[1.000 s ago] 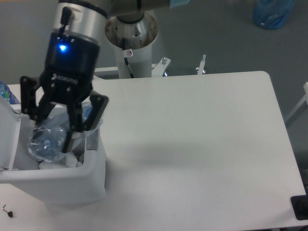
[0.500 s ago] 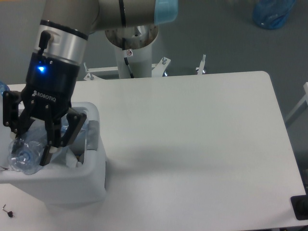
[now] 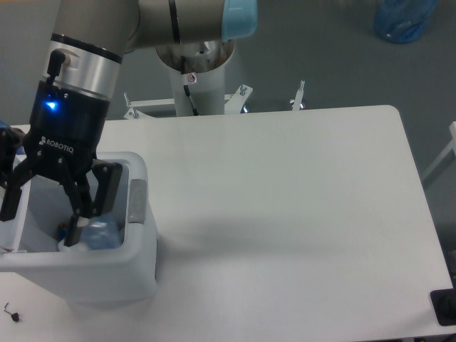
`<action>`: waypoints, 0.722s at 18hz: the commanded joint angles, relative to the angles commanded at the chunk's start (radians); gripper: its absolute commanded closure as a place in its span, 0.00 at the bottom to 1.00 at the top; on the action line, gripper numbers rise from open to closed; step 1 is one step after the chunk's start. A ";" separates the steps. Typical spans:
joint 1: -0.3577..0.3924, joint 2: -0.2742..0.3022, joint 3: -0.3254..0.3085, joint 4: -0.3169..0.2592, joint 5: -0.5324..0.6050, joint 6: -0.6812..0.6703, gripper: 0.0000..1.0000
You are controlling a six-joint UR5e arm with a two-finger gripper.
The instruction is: Place the trash in the trash can
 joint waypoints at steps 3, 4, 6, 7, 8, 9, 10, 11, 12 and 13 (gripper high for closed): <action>0.076 0.000 -0.003 0.000 0.003 -0.003 0.00; 0.109 0.000 -0.003 -0.002 0.003 -0.003 0.00; 0.178 0.000 -0.006 -0.005 0.003 0.000 0.00; 0.211 -0.003 -0.006 -0.005 0.003 0.002 0.00; 0.247 -0.003 -0.009 -0.006 0.003 0.003 0.00; 0.282 -0.003 -0.015 -0.006 0.003 0.015 0.00; 0.310 -0.003 -0.021 -0.006 0.005 0.043 0.00; 0.336 -0.003 -0.031 -0.008 0.006 0.085 0.00; 0.363 0.000 -0.040 -0.009 0.024 0.125 0.00; 0.385 0.003 -0.046 -0.009 0.055 0.155 0.00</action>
